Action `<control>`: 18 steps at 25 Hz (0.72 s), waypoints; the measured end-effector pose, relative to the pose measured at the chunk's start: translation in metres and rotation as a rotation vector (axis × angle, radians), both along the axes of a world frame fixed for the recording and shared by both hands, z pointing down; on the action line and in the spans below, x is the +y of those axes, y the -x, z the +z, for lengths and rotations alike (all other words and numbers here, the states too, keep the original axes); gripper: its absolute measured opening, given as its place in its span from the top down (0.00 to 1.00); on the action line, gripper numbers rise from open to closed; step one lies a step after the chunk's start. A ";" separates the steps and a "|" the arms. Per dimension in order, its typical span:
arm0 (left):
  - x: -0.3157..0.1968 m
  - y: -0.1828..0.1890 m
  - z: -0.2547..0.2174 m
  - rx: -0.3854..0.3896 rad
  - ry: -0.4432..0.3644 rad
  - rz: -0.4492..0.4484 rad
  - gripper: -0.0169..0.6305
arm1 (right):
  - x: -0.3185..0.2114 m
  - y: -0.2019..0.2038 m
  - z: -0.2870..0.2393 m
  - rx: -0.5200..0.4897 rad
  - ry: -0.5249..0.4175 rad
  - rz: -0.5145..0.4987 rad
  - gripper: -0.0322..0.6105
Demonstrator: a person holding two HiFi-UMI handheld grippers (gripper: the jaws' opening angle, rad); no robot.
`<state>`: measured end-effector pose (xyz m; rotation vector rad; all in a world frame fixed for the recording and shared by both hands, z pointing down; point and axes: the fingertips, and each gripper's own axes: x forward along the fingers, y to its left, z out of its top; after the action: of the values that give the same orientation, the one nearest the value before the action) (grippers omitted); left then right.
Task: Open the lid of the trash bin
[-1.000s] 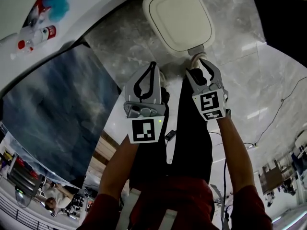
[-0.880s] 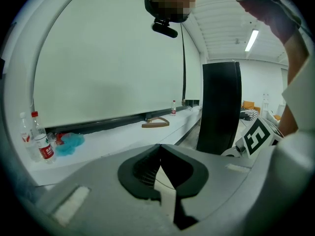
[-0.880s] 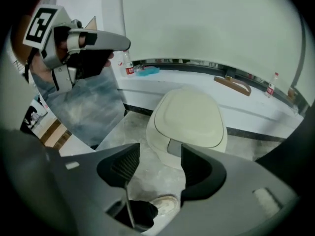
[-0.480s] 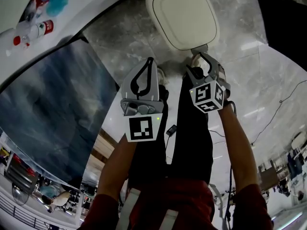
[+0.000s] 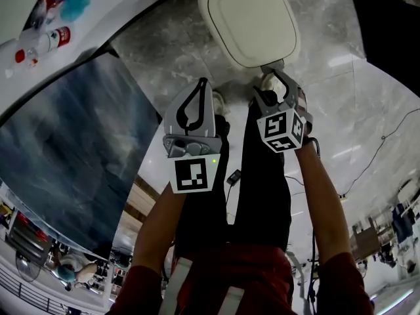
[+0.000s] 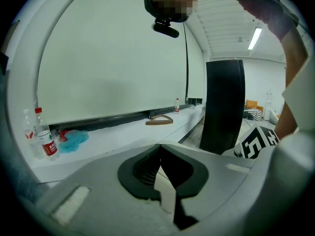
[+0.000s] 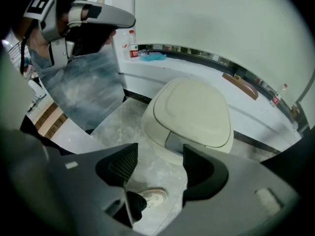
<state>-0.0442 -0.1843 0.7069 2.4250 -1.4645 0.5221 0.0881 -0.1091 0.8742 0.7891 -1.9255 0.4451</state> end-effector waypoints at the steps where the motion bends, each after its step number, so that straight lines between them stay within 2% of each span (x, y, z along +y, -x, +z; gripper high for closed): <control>1: 0.000 0.000 0.000 -0.001 0.002 0.002 0.97 | 0.000 0.000 0.000 -0.001 0.002 0.009 0.54; 4: -0.002 0.002 0.001 -0.006 0.002 0.004 0.96 | 0.001 0.001 0.002 0.003 -0.001 0.021 0.54; 9: -0.004 0.001 0.001 -0.003 -0.001 -0.001 0.96 | 0.005 0.000 0.007 0.028 -0.034 -0.023 0.52; 18: 0.000 -0.002 0.001 0.001 -0.001 0.009 0.96 | 0.006 0.000 0.008 0.012 -0.012 -0.013 0.52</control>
<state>-0.0419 -0.1847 0.7079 2.4334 -1.4545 0.5225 0.0881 -0.1036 0.8824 0.7848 -1.9230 0.4204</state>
